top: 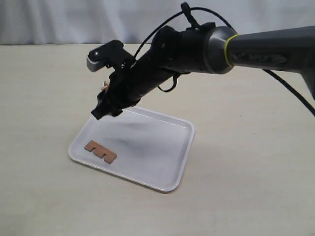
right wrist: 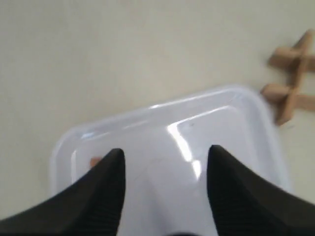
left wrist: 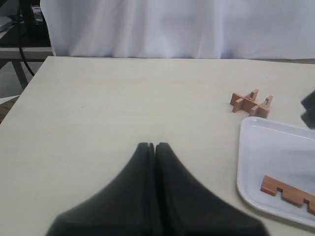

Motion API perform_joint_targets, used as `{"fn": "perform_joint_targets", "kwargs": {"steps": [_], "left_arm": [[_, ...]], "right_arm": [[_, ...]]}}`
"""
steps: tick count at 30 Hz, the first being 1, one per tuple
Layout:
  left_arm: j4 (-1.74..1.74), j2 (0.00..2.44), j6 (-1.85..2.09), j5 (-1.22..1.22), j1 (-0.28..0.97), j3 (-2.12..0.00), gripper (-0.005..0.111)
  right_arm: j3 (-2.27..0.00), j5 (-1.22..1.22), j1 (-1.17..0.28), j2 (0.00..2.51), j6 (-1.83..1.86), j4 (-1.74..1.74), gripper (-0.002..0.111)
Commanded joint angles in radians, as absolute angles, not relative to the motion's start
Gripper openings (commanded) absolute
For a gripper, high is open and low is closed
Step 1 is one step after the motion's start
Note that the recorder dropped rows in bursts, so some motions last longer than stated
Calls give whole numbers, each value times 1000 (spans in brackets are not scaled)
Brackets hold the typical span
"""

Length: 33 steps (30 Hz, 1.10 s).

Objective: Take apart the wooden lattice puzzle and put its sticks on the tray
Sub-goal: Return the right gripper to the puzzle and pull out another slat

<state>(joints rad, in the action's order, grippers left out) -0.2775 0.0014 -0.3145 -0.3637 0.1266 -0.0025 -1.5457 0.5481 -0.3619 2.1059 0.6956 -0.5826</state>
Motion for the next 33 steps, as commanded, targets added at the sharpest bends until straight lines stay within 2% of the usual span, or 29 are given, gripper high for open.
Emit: {"fn": "perform_joint_targets", "kwargs": {"steps": [1,5,11,33], "left_arm": [[-279,0,-316,-359,132,0,0],[-277,0,-316,-362,132,0,0],[-277,0,-316,-362,132,0,0],[-277,0,-316,-362,132,0,0]], "right_arm": [[-1608,422,-375,2120,464,-339,38],[-1677,415,-375,2178,216,-138,41],[-1762,462,-375,2281,84,17,41],[-1793,333,-343,2384,33,41,41]]}}
